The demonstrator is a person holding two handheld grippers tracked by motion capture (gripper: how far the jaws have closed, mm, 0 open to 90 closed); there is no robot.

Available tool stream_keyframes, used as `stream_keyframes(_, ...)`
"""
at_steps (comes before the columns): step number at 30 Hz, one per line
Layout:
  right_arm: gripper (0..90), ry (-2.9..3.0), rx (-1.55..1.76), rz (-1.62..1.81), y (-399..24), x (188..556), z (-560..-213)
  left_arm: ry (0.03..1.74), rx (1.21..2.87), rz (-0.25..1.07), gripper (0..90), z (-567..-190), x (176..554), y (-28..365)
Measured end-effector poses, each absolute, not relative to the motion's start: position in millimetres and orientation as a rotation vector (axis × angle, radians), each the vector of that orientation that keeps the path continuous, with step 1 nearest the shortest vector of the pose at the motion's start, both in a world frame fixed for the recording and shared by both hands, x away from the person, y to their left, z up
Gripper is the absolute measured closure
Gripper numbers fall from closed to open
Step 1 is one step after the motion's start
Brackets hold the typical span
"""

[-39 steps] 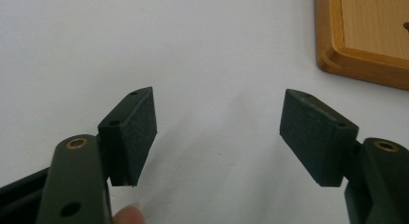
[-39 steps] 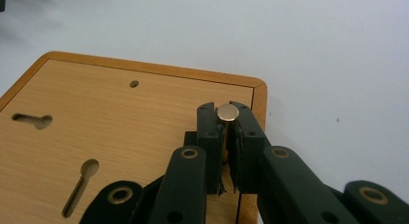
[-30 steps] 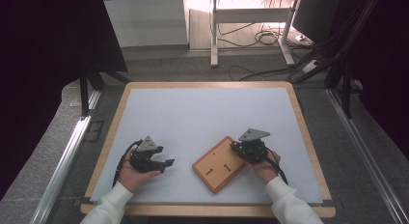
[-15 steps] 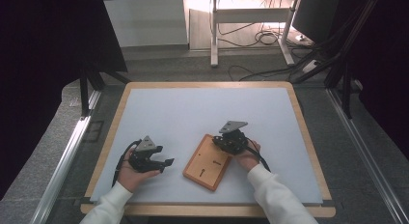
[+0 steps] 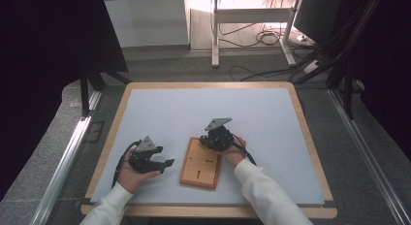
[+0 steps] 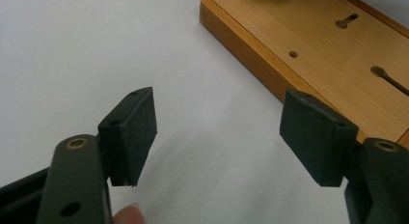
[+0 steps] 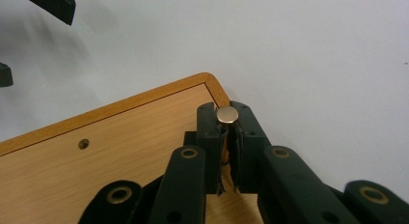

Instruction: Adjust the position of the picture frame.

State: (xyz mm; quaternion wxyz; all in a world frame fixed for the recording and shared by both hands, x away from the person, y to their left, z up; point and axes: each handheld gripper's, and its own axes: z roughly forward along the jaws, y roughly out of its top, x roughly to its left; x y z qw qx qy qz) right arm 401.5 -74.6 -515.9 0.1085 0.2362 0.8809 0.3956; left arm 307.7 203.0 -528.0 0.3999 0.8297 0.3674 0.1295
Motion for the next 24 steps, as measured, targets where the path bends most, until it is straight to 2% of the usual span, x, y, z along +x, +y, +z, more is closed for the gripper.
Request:
stream_keyframes(1, 83.1, 2.592, 0.696, 1.166, -74.9, 401.6, -515.9, 0.93, 2.1, 0.328, 28.9, -528.1, 307.7, 202.9)
stream_keyframes(2, 77.6, 2.594, 0.714, 1.19, -77.1, 402.4, -515.8, 0.929, 2.102, 0.329, 28.9, -528.3, 307.8, 202.7)
stream_keyframes(3, 77.6, 2.594, 0.714, 1.19, -77.1, 402.4, -515.8, 0.933, 2.097, 0.328, 28.9, -528.5, 307.5, 202.2)
stream_keyframes(6, 55.2, 2.52, 0.795, 1.263, -89.4, 397.2, -506.2, 0.932, 2.096, 0.328, 28.9, -528.6, 307.0, 202.2)
stream_keyframes(7, 55.2, 2.52, 0.795, 1.263, -89.4, 397.2, -506.2, 0.932, 2.096, 0.328, 28.9, -528.6, 307.0, 202.2)
stream_keyframes(12, 43.5, 2.479, 0.838, 1.268, -119.7, 376.1, -493.4, 0.934, 2.1, 0.329, 29.0, -528.8, 306.9, 202.2)
stream_keyframes(19, 39.0, 2.441, 0.911, 1.26, -159.9, 351.1, -492.3, 0.919, 2.113, 0.335, 30.5, -528.7, 305.1, 198.1)
stream_keyframes(24, 36.1, 2.387, 0.992, 1.269, -207.5, 325.9, -497.7, 0.925, 2.11, 0.329, 30.0, -529.2, 304.8, 196.3)
